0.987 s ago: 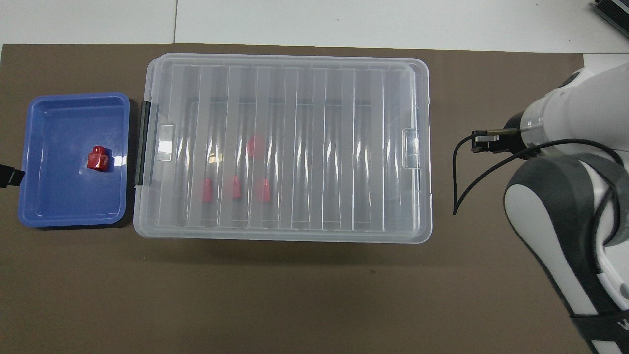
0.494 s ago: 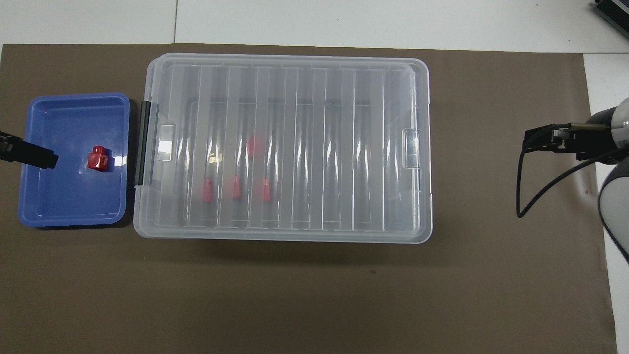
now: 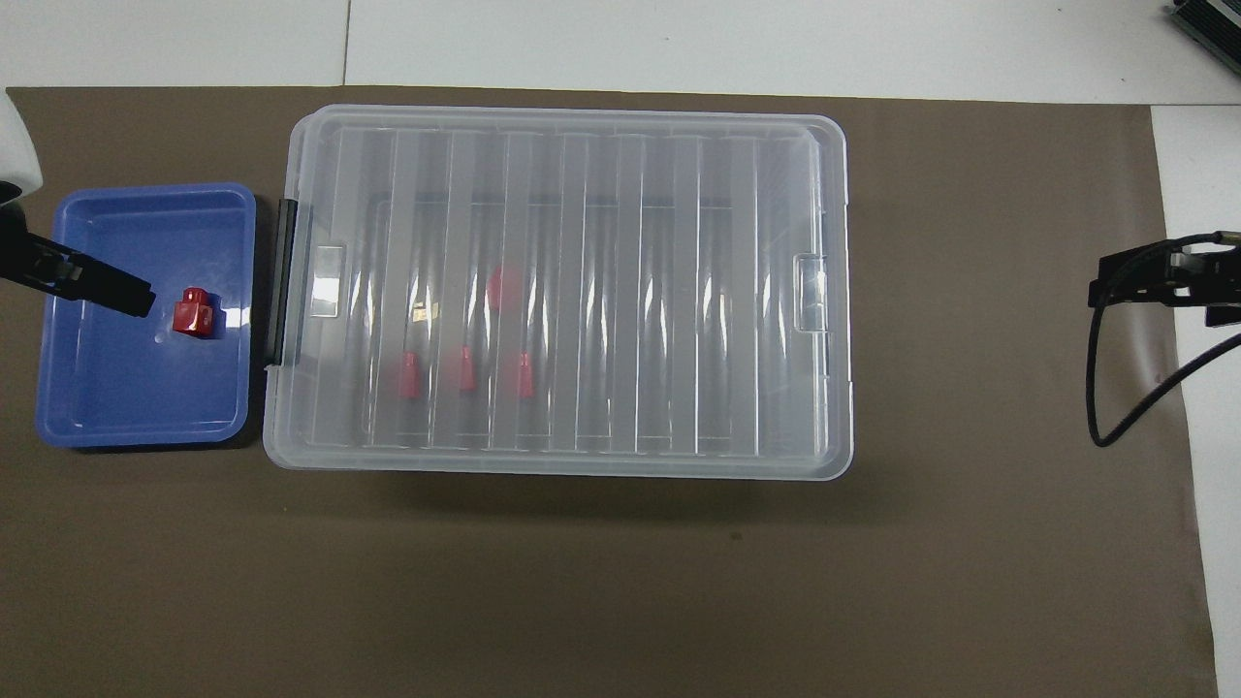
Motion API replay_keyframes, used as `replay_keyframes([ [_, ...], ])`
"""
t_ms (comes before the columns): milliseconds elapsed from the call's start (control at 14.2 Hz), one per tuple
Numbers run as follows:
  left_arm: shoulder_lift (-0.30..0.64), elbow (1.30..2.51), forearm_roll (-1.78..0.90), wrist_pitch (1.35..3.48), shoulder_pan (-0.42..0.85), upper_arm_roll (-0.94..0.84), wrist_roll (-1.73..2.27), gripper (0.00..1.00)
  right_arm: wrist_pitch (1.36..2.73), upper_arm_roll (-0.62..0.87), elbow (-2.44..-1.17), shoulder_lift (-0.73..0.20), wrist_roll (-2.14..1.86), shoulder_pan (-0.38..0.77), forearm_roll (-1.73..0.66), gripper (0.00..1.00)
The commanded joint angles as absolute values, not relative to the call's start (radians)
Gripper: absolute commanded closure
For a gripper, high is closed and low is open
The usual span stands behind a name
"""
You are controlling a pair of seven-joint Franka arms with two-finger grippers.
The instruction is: Place red block in blue tray from box
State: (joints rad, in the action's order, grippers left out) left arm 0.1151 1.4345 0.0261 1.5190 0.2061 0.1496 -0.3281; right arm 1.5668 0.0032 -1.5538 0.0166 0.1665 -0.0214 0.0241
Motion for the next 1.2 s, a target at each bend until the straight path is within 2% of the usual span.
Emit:
replay_keyframes([
  [0, 0.117, 1.410, 0.044, 1.491, 0.219, 0.156, -0.341, 0.00, 1.551, 0.018, -1.552, 0.018, 0.172, -0.038, 0.018, 0.00],
  [353, 0.017, 1.554, 0.038, 1.583, 0.199, 0.156, -0.336, 0.00, 1.525, 0.029, -1.555, 0.021, 0.166, -0.040, 0.017, 0.00],
  [1128, 0.015, 1.559, 0.040, 1.571, 0.196, 0.167, -0.333, 0.00, 1.499, 0.046, -1.557, 0.021, 0.132, -0.049, 0.015, 0.00],
])
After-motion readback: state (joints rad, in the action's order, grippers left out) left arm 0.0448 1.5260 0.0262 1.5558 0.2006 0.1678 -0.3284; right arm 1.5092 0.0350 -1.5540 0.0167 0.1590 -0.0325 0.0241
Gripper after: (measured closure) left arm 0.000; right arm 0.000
